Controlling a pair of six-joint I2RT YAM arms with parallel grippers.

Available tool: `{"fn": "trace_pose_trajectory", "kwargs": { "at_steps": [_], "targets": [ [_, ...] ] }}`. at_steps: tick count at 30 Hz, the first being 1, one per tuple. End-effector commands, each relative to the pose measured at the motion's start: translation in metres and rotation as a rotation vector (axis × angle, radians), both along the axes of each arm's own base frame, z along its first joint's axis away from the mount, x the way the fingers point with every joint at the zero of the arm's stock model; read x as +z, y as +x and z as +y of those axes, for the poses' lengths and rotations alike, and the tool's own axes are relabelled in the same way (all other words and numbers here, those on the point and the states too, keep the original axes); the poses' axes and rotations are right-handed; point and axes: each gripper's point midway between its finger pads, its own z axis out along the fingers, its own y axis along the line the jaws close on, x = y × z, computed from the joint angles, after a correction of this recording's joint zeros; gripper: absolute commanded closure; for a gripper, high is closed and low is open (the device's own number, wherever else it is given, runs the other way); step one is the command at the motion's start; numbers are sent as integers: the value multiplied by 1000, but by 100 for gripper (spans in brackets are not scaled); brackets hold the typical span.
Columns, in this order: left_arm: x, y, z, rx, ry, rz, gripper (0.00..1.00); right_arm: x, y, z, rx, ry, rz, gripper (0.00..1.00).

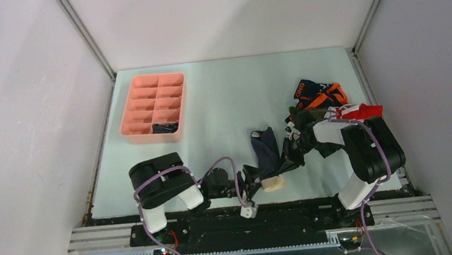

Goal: Roll the underwear
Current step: Roll the underwear to the center of the board.

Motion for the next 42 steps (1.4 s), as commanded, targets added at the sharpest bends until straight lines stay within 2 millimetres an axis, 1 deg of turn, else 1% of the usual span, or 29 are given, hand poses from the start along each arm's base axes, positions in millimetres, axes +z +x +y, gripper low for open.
{"fn": "trace_pose_trajectory", "kwargs": {
  "at_steps": [1,2,4,7,9,10,11,12,15,20,22,24,26,27,28,29,30,31,32,33,34,35,36,37,38,39,40,41,42],
  "targets": [
    [48,-19,-17,-118,-176,-223,31,-17,-3,-12,-20,-87,5,86],
    [45,-27,-19,-153,-172,-213,33,-17,-3,-12,-22,-85,7,86],
    [41,-34,-20,-183,-163,-196,36,-18,-3,-11,-27,-83,11,86],
    [34,-35,-19,-186,-135,-199,37,-18,-2,-11,-29,-80,10,86],
    [26,-36,-17,-194,-101,-191,37,-18,-2,-10,-33,-81,8,86],
    [19,-36,-17,-200,-69,-178,38,-18,-1,-9,-32,-80,6,85],
    [18,-36,-20,-215,-60,-190,38,-17,-1,-9,-34,-79,3,86],
    [7,-38,-18,-226,-14,-171,39,-17,-1,-9,-33,-79,2,86],
    [-8,-40,-20,-260,52,-163,41,-16,-1,-9,-29,-81,-3,85],
    [-18,-42,-25,-291,97,-169,42,-17,-1,-11,-27,-94,-7,85],
    [-19,-42,-28,-289,108,-167,45,-18,-1,-11,-27,-94,-8,85],
    [-22,-38,-30,-268,126,-164,50,-18,-1,-11,-28,-96,-4,85],
    [-22,-35,-32,-248,134,-161,57,-18,-1,-12,-30,-96,-3,85],
    [-22,-34,-33,-240,136,-154,64,-18,-2,-12,-30,-96,-4,84],
    [-22,-32,-32,-221,139,-142,72,-18,-1,-12,-30,-97,-6,81],
    [-20,-30,-33,-208,133,-135,75,-15,0,-12,-30,-94,-16,73],
    [-19,-27,-33,-183,130,-117,81,-10,4,-11,-19,-85,-46,68],
    [-15,-25,-34,-170,117,-109,84,-6,3,-11,-8,-84,-50,59],
    [-10,-23,-34,-149,99,-79,91,7,14,-10,22,-70,-120,55],
    [-6,-22,-34,-142,83,-68,93,16,13,-14,33,-74,-126,49],
    [0,-22,-34,-139,62,-35,98,38,24,-15,75,-64,-206,45],
    [4,-22,-34,-138,44,-19,99,49,30,-18,93,-70,-250,43],
    [9,-25,-33,-140,19,27,100,77,43,-22,141,-75,-359,41],
    [13,-27,-33,-147,6,38,100,90,49,-24,174,-78,-425,41],
    [16,-29,-33,-153,-11,68,100,119,59,-26,254,-78,-590,40],
    [21,-30,-33,-157,-32,75,100,130,63,-29,298,-95,-681,39],
    [26,-31,-34,-155,-58,106,100,152,65,-30,416,-119,-887,38],
    [28,-33,-34,-161,-68,127,100,159,64,-29,487,-133,-991,38],
    [31,-32,-34,-151,-83,162,100,168,55,-26,649,-155,-1214,36]
  ]
}}
